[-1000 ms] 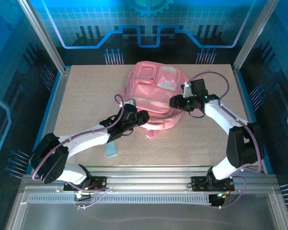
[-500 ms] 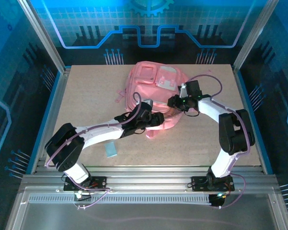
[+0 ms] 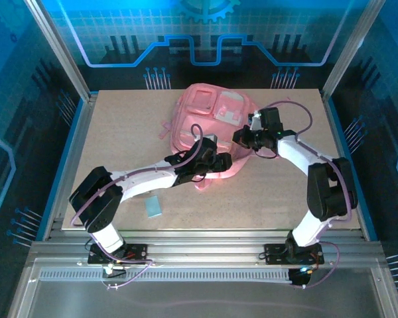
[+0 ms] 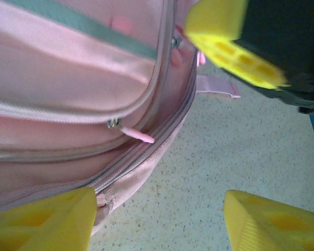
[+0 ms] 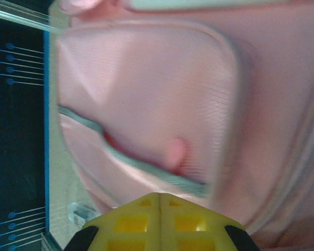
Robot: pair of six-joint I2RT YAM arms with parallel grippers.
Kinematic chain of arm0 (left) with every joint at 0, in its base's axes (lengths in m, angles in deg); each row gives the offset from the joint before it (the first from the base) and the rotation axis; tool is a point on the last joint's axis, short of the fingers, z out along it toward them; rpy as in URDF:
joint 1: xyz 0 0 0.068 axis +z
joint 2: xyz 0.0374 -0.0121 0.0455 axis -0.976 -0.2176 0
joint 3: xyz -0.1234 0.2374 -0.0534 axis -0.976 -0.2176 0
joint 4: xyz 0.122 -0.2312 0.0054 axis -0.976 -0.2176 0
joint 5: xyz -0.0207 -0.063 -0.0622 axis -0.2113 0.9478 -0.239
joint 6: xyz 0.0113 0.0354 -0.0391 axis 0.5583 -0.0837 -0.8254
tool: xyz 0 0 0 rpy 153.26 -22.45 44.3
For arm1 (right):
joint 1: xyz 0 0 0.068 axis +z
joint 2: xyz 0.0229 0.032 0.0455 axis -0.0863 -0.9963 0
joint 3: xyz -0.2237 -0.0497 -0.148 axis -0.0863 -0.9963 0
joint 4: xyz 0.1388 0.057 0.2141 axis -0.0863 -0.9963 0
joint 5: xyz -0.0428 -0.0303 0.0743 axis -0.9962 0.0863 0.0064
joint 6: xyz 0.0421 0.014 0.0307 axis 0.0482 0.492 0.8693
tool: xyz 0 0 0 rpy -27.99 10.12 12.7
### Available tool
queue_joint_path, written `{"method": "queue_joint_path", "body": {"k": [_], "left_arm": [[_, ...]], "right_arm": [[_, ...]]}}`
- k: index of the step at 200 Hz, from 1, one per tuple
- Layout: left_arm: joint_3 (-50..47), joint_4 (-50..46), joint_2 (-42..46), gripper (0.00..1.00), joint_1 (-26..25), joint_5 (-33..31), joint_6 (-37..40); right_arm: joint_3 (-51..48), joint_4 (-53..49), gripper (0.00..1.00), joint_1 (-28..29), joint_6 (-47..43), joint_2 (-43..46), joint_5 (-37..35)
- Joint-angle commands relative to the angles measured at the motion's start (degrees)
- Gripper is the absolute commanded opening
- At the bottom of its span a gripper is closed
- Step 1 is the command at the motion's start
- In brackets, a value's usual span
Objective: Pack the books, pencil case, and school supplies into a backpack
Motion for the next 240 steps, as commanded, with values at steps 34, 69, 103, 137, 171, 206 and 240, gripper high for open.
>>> {"method": "queue_joint_path", "body": {"k": [34, 69, 103, 137, 171, 206, 240], "left_arm": [[5.21, -2.53, -4.95, 0.68, -0.51, -5.32, -4.69], [3.25, -4.31, -2.33, 0.68, -0.65, -8.71, -4.28], [-4.43, -1.99, 4.12, 0.67, -0.65, -10.75, -4.47], [-7.72, -2.82, 8.1, 0.68, -0.7, -11.25, -4.45], [-7.99, -2.74, 8.68, 0.68, -0.65, -11.07, -4.21], [-6.8, -1.57, 6.86, 0.68, -0.65, -10.0, -3.48], [-4.84, 0.62, 3.54, 0.68, -0.66, -8.29, -3.42]], "right_arm": [[3.26, 0.71, 0.0, 2.0, 0.77, 1.45, 1.09], [1.86, -4.46, 0.19, 0.69, -3.8, -0.06, -4.97], [1.18, -1.4, 0.35, 0.77, -3.15, -5.71, -2.63], [3.06, -0.59, 0.41, 2.16, -2.56, -10.2, -2.08], [3.93, -2.8, 0.53, 3.13, -3.43, -11.05, -4.76], [2.28, 2.24, 0.13, 3.41, -0.41, -10.6, -1.64], [1.98, 8.39, 0.0, 3.5, 6.41, -7.25, 2.99]]}}
